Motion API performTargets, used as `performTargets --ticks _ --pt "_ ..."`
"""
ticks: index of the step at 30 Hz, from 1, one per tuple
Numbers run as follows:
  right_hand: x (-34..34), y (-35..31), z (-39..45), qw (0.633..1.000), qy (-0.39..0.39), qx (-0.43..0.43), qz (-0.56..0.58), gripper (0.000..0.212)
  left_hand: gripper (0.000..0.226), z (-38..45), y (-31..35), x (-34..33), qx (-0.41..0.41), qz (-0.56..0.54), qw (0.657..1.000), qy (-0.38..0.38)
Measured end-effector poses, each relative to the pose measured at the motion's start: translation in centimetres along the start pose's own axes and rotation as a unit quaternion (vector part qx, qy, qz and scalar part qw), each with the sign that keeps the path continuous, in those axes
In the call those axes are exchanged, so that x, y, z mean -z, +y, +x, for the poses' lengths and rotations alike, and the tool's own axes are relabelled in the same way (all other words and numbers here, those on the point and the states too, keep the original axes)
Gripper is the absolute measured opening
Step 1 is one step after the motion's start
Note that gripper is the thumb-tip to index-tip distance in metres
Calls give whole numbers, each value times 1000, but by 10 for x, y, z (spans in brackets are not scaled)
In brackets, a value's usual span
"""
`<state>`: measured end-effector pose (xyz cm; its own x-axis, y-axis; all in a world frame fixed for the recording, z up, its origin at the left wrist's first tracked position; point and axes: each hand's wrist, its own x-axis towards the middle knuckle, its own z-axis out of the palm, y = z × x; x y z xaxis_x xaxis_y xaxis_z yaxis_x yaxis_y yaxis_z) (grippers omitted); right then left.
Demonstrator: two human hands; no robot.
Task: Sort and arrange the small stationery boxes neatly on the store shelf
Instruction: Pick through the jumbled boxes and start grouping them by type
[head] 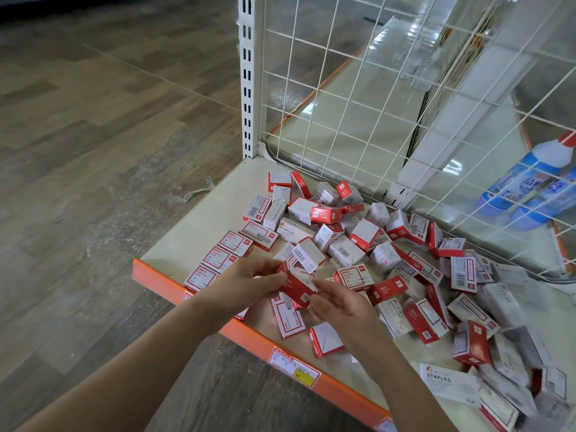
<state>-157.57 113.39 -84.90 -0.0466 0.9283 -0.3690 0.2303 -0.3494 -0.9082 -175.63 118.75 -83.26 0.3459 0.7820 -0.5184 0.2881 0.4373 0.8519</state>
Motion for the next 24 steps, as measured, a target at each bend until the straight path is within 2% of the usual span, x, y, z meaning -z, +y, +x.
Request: performTargets --ticks 4,7,10,15,20,24 --pt "0 -3 0 1000 -13 11 -9 36 20 -1 0 1 -13 -14 999 -27" --pt "-1 -4 -1 998 21 46 -29 21 18 -1 2 -1 -20 -39 999 -27" --pt "-3 -3 -1 992 64 83 -72 27 14 1 4 -5 -18 -14 1000 -7" --pt "-3 5 3 981 103 118 -118 53 12 5 1 -7 -3 32 999 9" --pt "-2 6 4 974 102 137 -149 46 23 3 0 -8 6 52 999 9" --pt "-3 6 2 968 98 144 -178 45 19 3 0 -8 12 65 998 18"
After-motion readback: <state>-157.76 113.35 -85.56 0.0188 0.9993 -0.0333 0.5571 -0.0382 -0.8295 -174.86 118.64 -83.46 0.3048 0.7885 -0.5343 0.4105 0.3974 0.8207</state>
